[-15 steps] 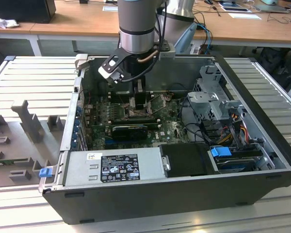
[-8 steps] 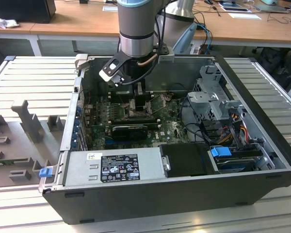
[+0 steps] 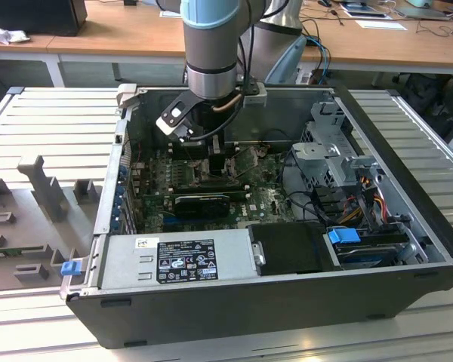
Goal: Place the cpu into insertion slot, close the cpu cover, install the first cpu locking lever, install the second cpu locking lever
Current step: 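Place the cpu into insertion slot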
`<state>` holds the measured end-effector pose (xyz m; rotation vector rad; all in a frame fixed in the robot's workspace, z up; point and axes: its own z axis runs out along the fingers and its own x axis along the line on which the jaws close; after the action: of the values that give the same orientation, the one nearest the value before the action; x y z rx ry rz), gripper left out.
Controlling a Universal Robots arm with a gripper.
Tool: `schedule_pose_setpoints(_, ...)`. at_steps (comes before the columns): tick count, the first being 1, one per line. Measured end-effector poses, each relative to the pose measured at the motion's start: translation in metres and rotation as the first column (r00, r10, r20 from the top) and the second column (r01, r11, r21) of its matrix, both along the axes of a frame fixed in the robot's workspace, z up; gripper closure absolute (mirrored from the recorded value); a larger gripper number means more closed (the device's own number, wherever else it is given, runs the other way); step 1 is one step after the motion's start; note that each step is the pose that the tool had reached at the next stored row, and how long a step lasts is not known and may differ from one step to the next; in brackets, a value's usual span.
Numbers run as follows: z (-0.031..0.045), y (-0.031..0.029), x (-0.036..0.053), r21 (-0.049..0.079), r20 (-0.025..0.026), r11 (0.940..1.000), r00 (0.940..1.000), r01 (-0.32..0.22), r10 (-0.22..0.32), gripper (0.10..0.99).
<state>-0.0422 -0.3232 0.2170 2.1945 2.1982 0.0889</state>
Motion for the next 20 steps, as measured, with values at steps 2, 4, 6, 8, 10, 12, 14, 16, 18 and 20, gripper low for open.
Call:
schedule_pose_setpoints(2, -0.0040, 0.0010, 0.0000, 0.000, -0.0001, 1.0000, 1.0000, 0.000, 0.000, 0.557)
schedule_pose_setpoints(4, -0.0085, 0.0022, -0.0002, 0.000, 0.0000, 1.0000, 1.0000, 0.000, 0.000, 0.557)
schedule_pose_setpoints(6, -0.0097, 0.0027, -0.0008, 0.000, 0.0000, 1.0000, 1.0000, 0.000, 0.000, 0.557)
schedule_pose_setpoints(8, -0.0101, 0.0030, -0.0008, 0.000, -0.0002, 1.0000, 1.0000, 0.002, -0.002, 0.557)
schedule_pose_setpoints(10, -0.0106, 0.0034, -0.0009, 0.000, 0.0000, 1.0000, 1.0000, 0.005, -0.005, 0.557)
schedule_pose_setpoints(12, -0.0115, 0.0036, -0.0009, 0.000, 0.0000, 1.0000, 1.0000, 0.005, -0.005, 0.557)
schedule_pose_setpoints(14, -0.0134, 0.0043, -0.0010, 0.000, 0.0001, 1.0000, 1.0000, 0.005, -0.005, 0.557)
schedule_pose_setpoints(16, -0.0147, 0.0048, -0.0010, 0.000, 0.0000, 1.0000, 1.0000, 0.005, -0.005, 0.557)
schedule_pose_setpoints(18, -0.0150, 0.0048, -0.0010, 0.000, -0.0002, 1.0000, 1.0000, 0.005, -0.005, 0.557)
schedule_pose_setpoints(20, -0.0151, 0.0049, -0.0010, 0.000, 0.0000, 1.0000, 1.0000, 0.005, -0.005, 0.557)
